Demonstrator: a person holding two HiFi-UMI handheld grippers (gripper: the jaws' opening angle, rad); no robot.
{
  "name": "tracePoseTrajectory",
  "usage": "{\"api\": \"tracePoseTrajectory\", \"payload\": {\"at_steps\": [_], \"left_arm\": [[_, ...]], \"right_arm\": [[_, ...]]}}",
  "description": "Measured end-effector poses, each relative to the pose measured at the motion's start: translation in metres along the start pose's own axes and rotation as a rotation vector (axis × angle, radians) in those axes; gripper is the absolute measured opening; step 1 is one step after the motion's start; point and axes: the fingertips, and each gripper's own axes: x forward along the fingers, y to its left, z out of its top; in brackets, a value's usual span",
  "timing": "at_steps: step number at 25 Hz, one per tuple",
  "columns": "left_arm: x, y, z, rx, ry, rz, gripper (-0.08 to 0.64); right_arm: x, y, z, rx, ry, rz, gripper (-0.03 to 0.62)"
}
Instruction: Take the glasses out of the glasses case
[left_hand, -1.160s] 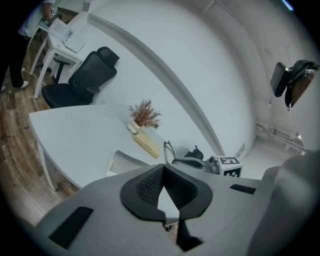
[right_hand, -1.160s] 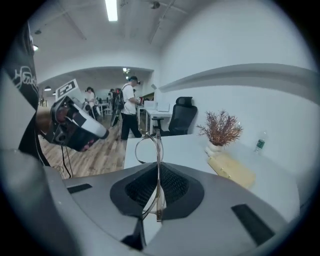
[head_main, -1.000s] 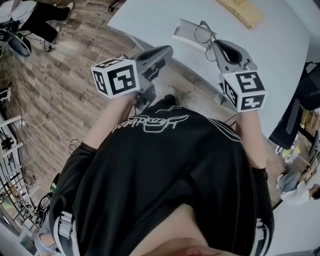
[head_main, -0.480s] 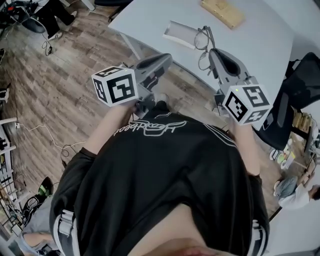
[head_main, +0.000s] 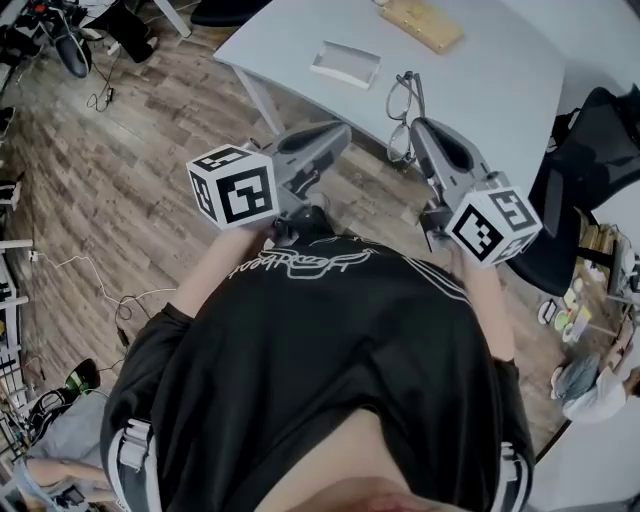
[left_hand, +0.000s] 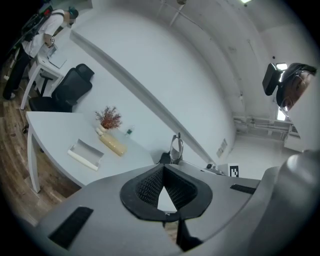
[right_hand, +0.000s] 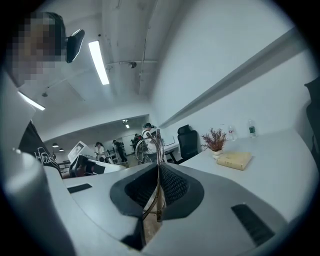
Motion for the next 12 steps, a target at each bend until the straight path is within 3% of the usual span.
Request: {"api": "tracePoseTrajectory", "payload": {"at_steps": [12], "left_arm": [[-0.01,-0.049,-0.049,-0.003,0.027,0.01,0.008]], "right_arm": [[-0.069,0.029,-0.021,0.076,-0.02,0.042,0.018]]}}
